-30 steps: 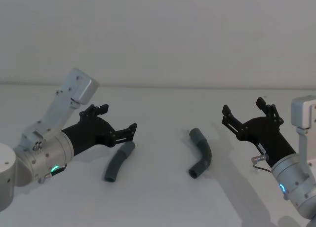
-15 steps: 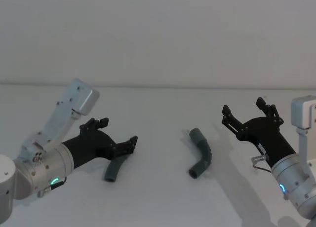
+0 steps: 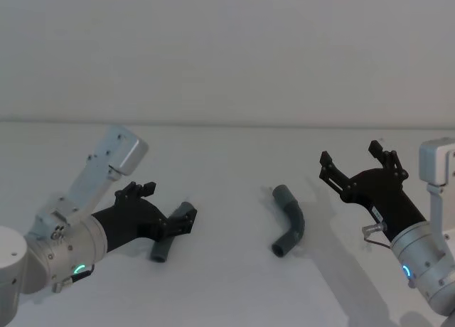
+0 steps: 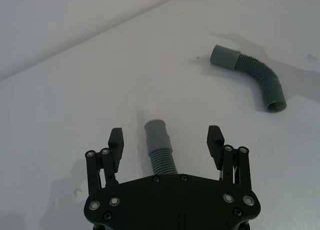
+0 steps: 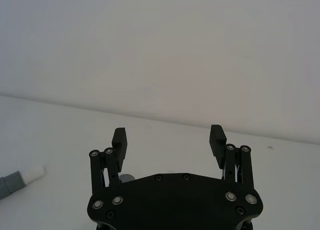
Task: Use both hands to pick up one end of the pipe from the table, align the ends, and insert them.
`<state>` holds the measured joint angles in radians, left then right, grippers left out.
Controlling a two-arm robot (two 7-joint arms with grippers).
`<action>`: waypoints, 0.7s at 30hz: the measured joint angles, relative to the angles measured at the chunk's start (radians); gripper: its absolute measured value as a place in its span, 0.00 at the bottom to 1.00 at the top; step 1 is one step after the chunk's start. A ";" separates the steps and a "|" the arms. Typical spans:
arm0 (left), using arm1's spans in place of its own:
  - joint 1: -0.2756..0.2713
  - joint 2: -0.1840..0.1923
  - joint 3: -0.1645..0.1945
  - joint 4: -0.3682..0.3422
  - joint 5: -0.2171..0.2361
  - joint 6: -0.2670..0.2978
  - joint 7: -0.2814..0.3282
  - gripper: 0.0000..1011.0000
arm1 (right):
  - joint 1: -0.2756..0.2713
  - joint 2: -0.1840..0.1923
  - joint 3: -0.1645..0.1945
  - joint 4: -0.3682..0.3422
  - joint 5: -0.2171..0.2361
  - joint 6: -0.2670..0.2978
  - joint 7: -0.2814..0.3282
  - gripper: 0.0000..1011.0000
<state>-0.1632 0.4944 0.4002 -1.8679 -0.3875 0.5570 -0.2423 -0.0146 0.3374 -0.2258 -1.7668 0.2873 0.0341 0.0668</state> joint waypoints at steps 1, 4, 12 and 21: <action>-0.001 0.000 0.001 0.002 0.001 0.002 -0.001 0.99 | 0.000 0.000 0.000 0.000 0.000 0.000 0.000 0.99; -0.004 -0.003 0.004 0.010 0.004 0.009 -0.005 0.99 | 0.000 0.000 0.000 0.000 0.000 0.000 0.000 0.99; -0.021 -0.013 0.011 0.040 0.011 0.021 -0.018 0.99 | 0.000 0.000 0.000 0.000 0.000 0.000 0.000 0.99; -0.042 -0.024 0.019 0.073 0.017 0.028 -0.036 0.99 | 0.000 0.000 0.000 0.000 0.000 0.000 0.000 0.99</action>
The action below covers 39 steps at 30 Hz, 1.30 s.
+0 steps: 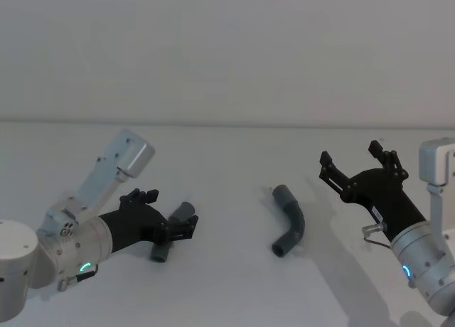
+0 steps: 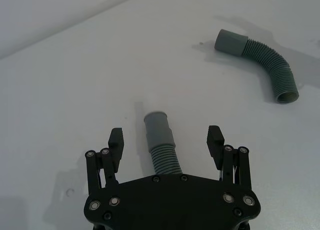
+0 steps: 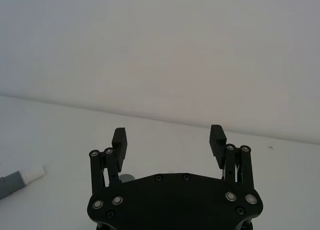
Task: Use both hands to pick up one end of the pipe from the table, align the ends, and insert them.
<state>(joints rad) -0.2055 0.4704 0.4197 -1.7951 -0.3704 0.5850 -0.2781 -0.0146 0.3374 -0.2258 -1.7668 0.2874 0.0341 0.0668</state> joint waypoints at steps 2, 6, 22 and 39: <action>-0.005 -0.002 0.003 0.008 0.002 0.001 -0.006 0.99 | 0.000 0.000 0.000 0.000 0.000 0.000 0.000 0.99; -0.015 -0.005 0.010 0.023 0.006 0.006 -0.018 0.99 | 0.000 0.000 0.000 0.000 0.000 0.000 0.000 0.99; -0.041 -0.031 0.025 0.079 0.023 0.009 -0.037 0.99 | 0.000 0.000 0.000 0.000 0.000 0.000 0.000 0.99; -0.061 -0.067 0.033 0.135 0.036 0.000 -0.048 0.99 | 0.000 0.000 0.000 0.000 0.000 0.000 0.000 0.99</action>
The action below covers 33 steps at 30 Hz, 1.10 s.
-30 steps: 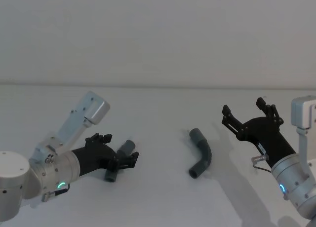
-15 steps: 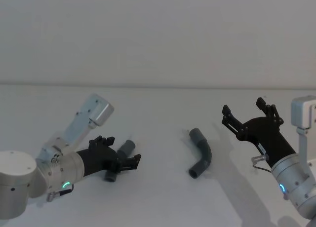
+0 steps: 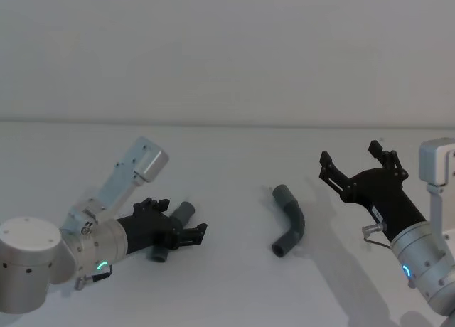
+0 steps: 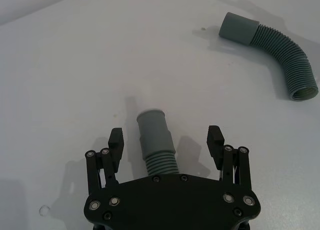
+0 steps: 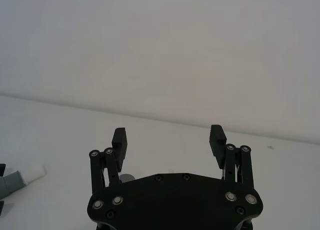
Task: Use both hands to pick up one end of the pipe from the table, align the ends, and insert them.
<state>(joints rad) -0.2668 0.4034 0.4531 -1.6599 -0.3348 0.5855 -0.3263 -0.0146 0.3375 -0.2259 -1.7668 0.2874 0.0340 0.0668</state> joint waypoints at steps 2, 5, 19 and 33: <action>-0.002 -0.004 0.000 0.005 0.001 0.000 -0.001 0.99 | 0.000 0.000 0.000 0.000 0.000 0.000 0.000 0.99; -0.002 -0.010 -0.001 0.010 0.001 0.003 -0.002 0.99 | 0.000 0.000 0.000 0.000 0.000 0.000 0.000 0.99; -0.006 -0.022 -0.009 0.020 -0.001 0.038 -0.003 0.99 | 0.000 0.000 0.000 0.000 0.000 0.000 0.000 0.99; -0.014 -0.028 -0.015 0.030 -0.010 0.053 -0.009 0.85 | 0.000 0.000 0.000 0.000 0.000 0.000 0.000 0.99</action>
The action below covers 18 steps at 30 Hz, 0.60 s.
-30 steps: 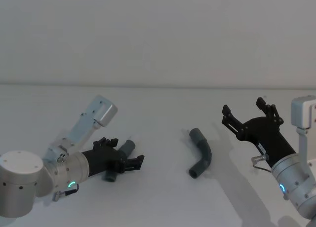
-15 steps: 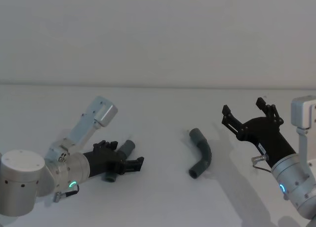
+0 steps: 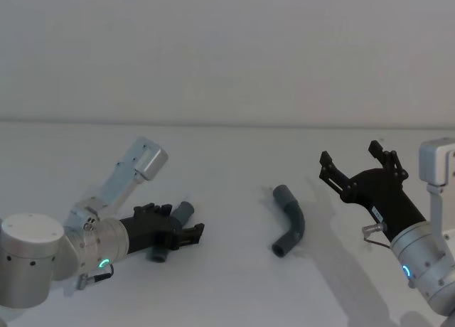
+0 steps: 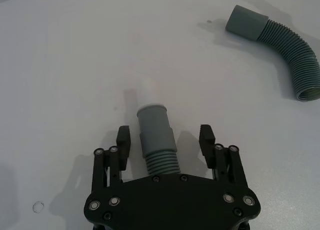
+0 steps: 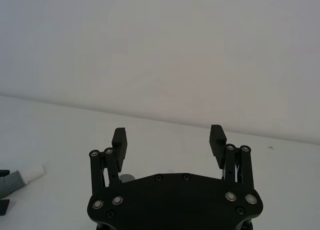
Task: Use both hands to pick up one end of the pipe from the table, align the ends, and insert them.
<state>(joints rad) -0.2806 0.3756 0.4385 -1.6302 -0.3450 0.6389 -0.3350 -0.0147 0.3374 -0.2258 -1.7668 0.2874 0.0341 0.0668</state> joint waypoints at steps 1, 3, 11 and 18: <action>0.000 0.000 0.000 0.001 -0.001 0.001 -0.001 0.80 | 0.000 0.000 0.000 0.000 0.000 0.000 0.000 0.99; -0.001 -0.001 -0.001 0.001 -0.001 0.001 -0.001 0.76 | 0.000 0.000 0.000 0.000 0.000 0.000 0.000 0.99; -0.002 -0.001 -0.001 0.003 -0.004 0.003 -0.003 0.69 | 0.000 0.000 0.000 0.000 0.000 0.000 0.000 0.99; -0.003 -0.002 -0.001 0.004 -0.004 0.004 -0.004 0.65 | 0.000 0.000 0.000 0.000 0.000 0.000 0.000 0.99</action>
<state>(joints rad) -0.2834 0.3737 0.4373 -1.6260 -0.3494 0.6433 -0.3387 -0.0146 0.3374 -0.2258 -1.7668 0.2874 0.0341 0.0668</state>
